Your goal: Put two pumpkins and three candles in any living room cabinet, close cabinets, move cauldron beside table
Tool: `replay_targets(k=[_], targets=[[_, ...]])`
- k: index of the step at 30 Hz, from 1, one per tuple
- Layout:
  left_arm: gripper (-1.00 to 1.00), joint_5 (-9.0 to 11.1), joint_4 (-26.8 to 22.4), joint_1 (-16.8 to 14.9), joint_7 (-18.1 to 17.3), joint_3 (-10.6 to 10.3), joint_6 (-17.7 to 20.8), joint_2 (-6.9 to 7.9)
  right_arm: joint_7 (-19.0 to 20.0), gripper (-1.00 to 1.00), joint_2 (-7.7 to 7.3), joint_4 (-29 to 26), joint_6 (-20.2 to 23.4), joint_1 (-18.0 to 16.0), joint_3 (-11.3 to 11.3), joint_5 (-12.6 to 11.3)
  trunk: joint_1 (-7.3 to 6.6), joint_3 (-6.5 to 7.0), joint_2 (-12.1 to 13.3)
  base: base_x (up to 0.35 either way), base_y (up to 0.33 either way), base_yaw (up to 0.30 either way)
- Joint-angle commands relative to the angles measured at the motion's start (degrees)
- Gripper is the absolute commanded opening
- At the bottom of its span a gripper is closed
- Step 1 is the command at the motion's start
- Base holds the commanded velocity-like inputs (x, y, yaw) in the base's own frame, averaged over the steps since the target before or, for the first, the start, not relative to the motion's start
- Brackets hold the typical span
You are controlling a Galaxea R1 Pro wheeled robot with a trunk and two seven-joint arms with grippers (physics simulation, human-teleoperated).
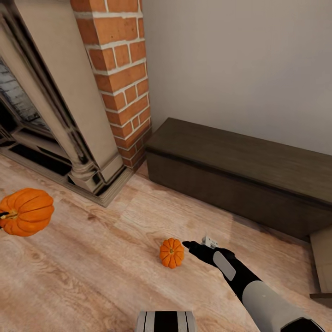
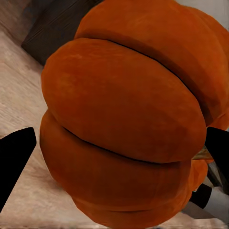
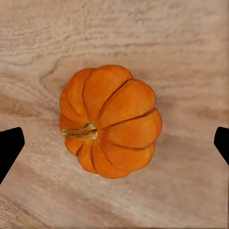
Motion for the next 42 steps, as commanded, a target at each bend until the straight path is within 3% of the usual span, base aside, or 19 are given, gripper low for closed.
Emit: replay_targets(k=[1, 3, 8, 12, 19, 23, 29, 38, 42], targets=[[-1.00, 0.02, -0.03, -0.03, -0.60, -0.75, 0.58, -0.05, 0.11, 1.00, -0.03, -0.02, -0.05, -0.03, 1.30, 0.01, 0.01, -0.27, -0.03, 0.000, 0.000, 0.000], [-1.00, -0.05, -0.81, -0.02, -0.74, -1.40, 0.51, -0.86, 0.12, 1.00, -0.03, -0.02, -0.53, -0.03, 2.50, -0.01, 0.06, -0.71, -0.06, 0.000, 0.000, 0.000], [-1.00, -0.60, -5.91, -0.01, 0.11, -1.76, 0.50, -5.12, 0.12, 1.00, -0.10, -0.02, -0.81, -0.03, 3.06, -0.05, 0.19, -1.82, -0.13, 0.000, 0.000, 0.000], [-1.00, -3.34, -7.56, 0.01, 0.31, -1.85, 0.55, -6.21, 0.20, 1.00, -0.19, -0.02, -0.85, -0.03, 3.10, -0.05, 0.29, -2.70, -0.18, 0.000, 0.000, 0.000], [-1.00, -3.74, -13.55, 1.58, -0.18, -1.86, 0.74, -7.13, 2.40, 1.00, -0.27, 0.01, -0.90, -0.03, 3.10, -0.05, 0.47, -4.25, -0.27, 0.000, 0.000, 0.000], [-1.00, -3.99, -14.80, 2.36, -0.17, -1.80, 0.77, -7.21, 5.12, 1.00, -0.32, 0.10, -0.90, -0.03, 3.05, -0.11, 0.58, -5.14, -0.33, 0.000, 0.000, 0.000], [-1.00, -4.21, -17.99, 3.07, -0.05, -1.78, 0.77, -7.26, 5.84, 1.00, -0.36, 0.20, -0.97, -0.03, 2.89, -0.19, 0.73, -6.47, -0.41, 0.000, 0.000, 0.000], [-1.00, -4.26, -18.68, 3.15, -0.04, -1.67, 0.77, -7.28, 8.22, 1.00, -0.46, 0.41, -1.44, -0.03, 2.42, -0.85, 0.96, -8.46, -0.53, 0.000, 0.000, 0.000], [-1.00, -4.11, -18.64, 3.15, -0.04, -1.61, 0.77, -7.26, 8.65, 1.00, -0.47, 0.41, -2.74, -0.03, 2.24, -1.33, 0.96, -8.46, -0.53, 0.000, 0.000, 0.000]])
